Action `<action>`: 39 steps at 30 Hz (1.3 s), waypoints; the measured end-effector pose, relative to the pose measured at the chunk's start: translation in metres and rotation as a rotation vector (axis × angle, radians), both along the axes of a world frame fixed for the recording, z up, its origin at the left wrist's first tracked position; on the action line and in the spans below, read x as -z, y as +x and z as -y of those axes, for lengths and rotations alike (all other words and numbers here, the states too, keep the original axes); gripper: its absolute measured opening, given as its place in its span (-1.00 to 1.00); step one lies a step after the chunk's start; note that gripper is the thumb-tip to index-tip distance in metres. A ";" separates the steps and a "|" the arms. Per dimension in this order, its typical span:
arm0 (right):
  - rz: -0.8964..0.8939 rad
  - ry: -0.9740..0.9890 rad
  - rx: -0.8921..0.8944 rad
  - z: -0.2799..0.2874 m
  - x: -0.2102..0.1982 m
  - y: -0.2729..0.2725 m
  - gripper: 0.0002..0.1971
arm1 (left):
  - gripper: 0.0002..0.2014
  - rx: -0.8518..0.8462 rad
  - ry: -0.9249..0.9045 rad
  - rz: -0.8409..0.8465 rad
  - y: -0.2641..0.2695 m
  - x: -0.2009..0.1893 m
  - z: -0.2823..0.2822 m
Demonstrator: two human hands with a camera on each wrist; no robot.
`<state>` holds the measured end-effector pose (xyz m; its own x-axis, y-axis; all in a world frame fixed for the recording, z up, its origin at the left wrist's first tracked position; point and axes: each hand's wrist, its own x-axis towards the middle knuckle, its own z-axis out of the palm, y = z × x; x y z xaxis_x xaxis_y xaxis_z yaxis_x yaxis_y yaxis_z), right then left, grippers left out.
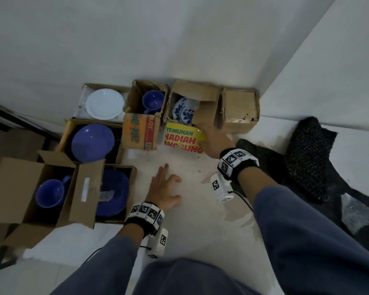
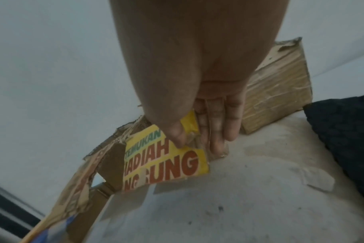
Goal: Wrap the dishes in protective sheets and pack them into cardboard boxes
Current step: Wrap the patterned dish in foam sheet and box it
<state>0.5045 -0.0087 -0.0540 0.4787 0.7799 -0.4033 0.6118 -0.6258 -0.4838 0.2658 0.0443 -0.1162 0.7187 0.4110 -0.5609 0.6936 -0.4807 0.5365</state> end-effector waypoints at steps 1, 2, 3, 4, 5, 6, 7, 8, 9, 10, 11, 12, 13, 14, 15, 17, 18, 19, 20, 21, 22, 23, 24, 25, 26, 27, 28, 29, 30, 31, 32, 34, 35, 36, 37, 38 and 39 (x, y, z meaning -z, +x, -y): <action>-0.013 0.004 0.009 0.002 -0.004 -0.002 -0.42 | -0.63 -0.051 -0.054 0.064 -0.005 -0.005 -0.003; -0.027 0.009 0.015 0.006 -0.007 -0.006 -0.44 | -0.72 -0.108 -0.106 0.145 -0.009 -0.011 -0.005; -0.047 0.013 0.014 0.013 -0.010 -0.010 -0.47 | -0.76 -0.165 -0.143 0.234 -0.014 -0.018 -0.004; -0.073 0.016 0.012 0.022 -0.012 -0.016 -0.50 | -0.78 -0.210 -0.160 0.310 -0.019 -0.027 -0.003; -0.104 0.020 0.010 0.035 -0.012 -0.023 -0.52 | -0.79 -0.232 -0.157 0.371 -0.023 -0.036 0.000; -0.135 0.023 0.015 0.048 -0.012 -0.030 -0.53 | -0.79 -0.226 -0.128 0.426 -0.026 -0.044 0.003; -0.166 0.010 0.014 0.061 -0.011 -0.037 -0.53 | -0.79 -0.209 -0.079 0.481 -0.028 -0.052 0.006; -0.195 -0.019 0.000 0.075 -0.012 -0.046 -0.54 | -0.80 -0.188 -0.016 0.541 -0.030 -0.060 0.010; -0.227 -0.064 -0.027 0.087 -0.014 -0.054 -0.56 | -0.82 -0.162 0.059 0.603 -0.031 -0.066 0.012; -0.269 -0.120 -0.058 0.099 -0.017 -0.061 -0.61 | -0.86 -0.133 0.138 0.652 -0.031 -0.070 0.013; -0.318 -0.187 -0.086 0.108 -0.023 -0.068 -0.66 | -0.89 -0.108 0.214 0.675 -0.030 -0.072 0.014; -0.363 -0.257 -0.103 0.118 -0.030 -0.074 -0.72 | -0.90 -0.084 0.281 0.673 -0.028 -0.073 0.014; -0.392 -0.330 -0.111 0.126 -0.034 -0.079 -0.74 | -0.89 -0.054 0.338 0.650 -0.027 -0.072 0.015; -0.403 -0.394 -0.117 0.134 -0.038 -0.083 -0.73 | -0.86 -0.011 0.385 0.624 -0.025 -0.072 0.017; -0.387 -0.444 -0.128 0.141 -0.041 -0.087 -0.71 | -0.81 0.041 0.426 0.609 -0.023 -0.072 0.020; -0.290 -0.482 -0.170 0.151 -0.048 -0.093 -0.70 | -0.66 0.135 0.478 0.623 -0.023 -0.070 0.025; -0.242 -0.477 -0.181 0.155 -0.051 -0.095 -0.72 | -0.59 0.162 0.483 0.635 -0.023 -0.069 0.026; -0.203 -0.461 -0.181 0.157 -0.054 -0.097 -0.76 | -0.54 0.175 0.473 0.639 -0.022 -0.069 0.026; -0.153 -0.453 -0.188 0.159 -0.058 -0.099 -0.78 | -0.50 0.180 0.453 0.628 -0.019 -0.070 0.025; -0.095 -0.453 -0.201 0.159 -0.061 -0.101 -0.75 | -0.48 0.184 0.428 0.603 -0.015 -0.071 0.023; -0.035 -0.459 -0.219 0.158 -0.064 -0.103 -0.69 | -0.45 0.191 0.410 0.572 -0.011 -0.071 0.020; 0.007 -0.473 -0.240 0.157 -0.066 -0.105 -0.66 | -0.42 0.204 0.404 0.549 -0.006 -0.072 0.016; 0.025 -0.495 -0.257 0.156 -0.069 -0.107 -0.64 | -0.39 0.214 0.397 0.534 0.000 -0.072 0.013; 0.021 -0.519 -0.271 0.155 -0.070 -0.109 -0.64 | -0.35 0.215 0.370 0.514 0.005 -0.073 0.010; 0.009 -0.539 -0.275 0.156 -0.071 -0.110 -0.66 | -0.31 0.207 0.317 0.479 0.011 -0.074 0.007; 0.010 -0.539 -0.274 0.157 -0.072 -0.111 -0.71 | -0.27 0.197 0.251 0.422 0.016 -0.075 0.007; 0.023 -0.512 -0.273 0.158 -0.073 -0.113 -0.78 | -0.22 0.190 0.190 0.348 0.020 -0.075 0.007; 0.056 -0.455 -0.263 0.160 -0.072 -0.114 -0.84 | -0.17 0.191 0.152 0.268 0.024 -0.073 0.008; 0.105 -0.391 -0.236 0.162 -0.070 -0.115 -0.84 | -0.11 0.197 0.131 0.199 0.026 -0.070 0.010; 0.163 -0.333 -0.192 0.163 -0.066 -0.116 -0.79 | -0.06 0.203 0.113 0.147 0.027 -0.068 0.013; 0.225 -0.287 -0.141 0.164 -0.060 -0.117 -0.64 | -0.03 0.201 0.087 0.116 0.027 -0.065 0.018; 0.334 -0.287 -0.075 0.166 -0.048 -0.121 -0.22 | -0.02 0.165 -0.002 0.108 0.026 -0.061 0.027; 0.387 -0.303 -0.073 0.166 -0.041 -0.124 -0.10 | -0.04 0.132 -0.051 0.122 0.025 -0.060 0.031; 0.435 -0.299 -0.083 0.167 -0.037 -0.127 -0.07 | -0.07 0.095 -0.090 0.138 0.024 -0.060 0.033; 0.456 -0.285 -0.085 0.167 -0.033 -0.129 -0.11 | -0.10 0.063 -0.112 0.143 0.024 -0.059 0.035; 0.455 -0.251 -0.082 0.166 -0.033 -0.130 -0.18 | -0.12 0.037 -0.122 0.146 0.024 -0.059 0.036; 0.441 -0.202 -0.063 0.166 -0.036 -0.129 -0.27 | -0.16 0.016 -0.119 0.149 0.024 -0.061 0.037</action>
<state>0.3750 -0.1744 -0.0182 0.5925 0.7397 -0.3190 0.7706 -0.6358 -0.0431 0.2898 0.0071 -0.0555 0.8032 0.3362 -0.4917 0.5951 -0.4176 0.6866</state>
